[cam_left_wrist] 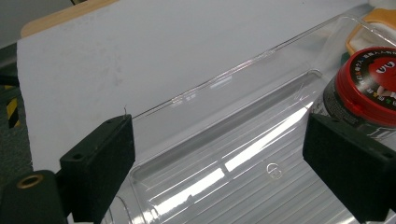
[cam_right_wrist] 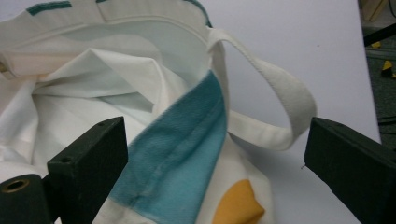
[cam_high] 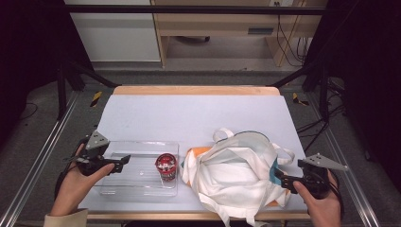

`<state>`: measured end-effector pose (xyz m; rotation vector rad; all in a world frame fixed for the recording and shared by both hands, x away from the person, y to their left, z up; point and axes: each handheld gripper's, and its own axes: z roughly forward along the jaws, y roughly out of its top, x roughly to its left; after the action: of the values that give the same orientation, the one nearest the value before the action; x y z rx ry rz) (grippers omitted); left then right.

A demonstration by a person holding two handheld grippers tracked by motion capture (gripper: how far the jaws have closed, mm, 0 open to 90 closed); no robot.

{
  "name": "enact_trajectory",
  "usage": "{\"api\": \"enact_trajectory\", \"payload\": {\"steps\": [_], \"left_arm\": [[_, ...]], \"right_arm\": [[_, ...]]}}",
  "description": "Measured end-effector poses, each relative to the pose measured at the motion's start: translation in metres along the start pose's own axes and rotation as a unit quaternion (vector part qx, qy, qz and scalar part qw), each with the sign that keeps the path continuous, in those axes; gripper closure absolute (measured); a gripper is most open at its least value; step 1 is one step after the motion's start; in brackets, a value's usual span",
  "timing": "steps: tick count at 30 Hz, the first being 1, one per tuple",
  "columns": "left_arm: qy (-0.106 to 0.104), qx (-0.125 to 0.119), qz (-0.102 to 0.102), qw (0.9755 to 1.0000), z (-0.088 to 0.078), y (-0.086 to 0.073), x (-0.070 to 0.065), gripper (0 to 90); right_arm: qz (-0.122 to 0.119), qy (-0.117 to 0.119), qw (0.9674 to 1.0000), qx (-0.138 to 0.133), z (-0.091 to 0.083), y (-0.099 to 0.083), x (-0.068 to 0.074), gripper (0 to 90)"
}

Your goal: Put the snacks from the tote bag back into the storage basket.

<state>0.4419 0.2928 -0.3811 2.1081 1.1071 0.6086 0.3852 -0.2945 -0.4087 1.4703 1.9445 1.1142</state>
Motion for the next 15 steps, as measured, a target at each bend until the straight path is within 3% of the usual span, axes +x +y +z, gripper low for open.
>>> {"api": "enact_trajectory", "payload": {"steps": [8,15], "left_arm": [[0.001,0.002,0.002,1.0,0.001,0.0,0.0,9.3],[-0.001,0.003,0.002,1.0,0.003,0.0,-0.002,9.3]], "right_arm": [[0.004,0.01,0.9999,0.003,0.018,-0.005,0.015,6.3],[0.012,0.008,0.9998,0.013,0.028,-0.01,0.018,6.1]]}}
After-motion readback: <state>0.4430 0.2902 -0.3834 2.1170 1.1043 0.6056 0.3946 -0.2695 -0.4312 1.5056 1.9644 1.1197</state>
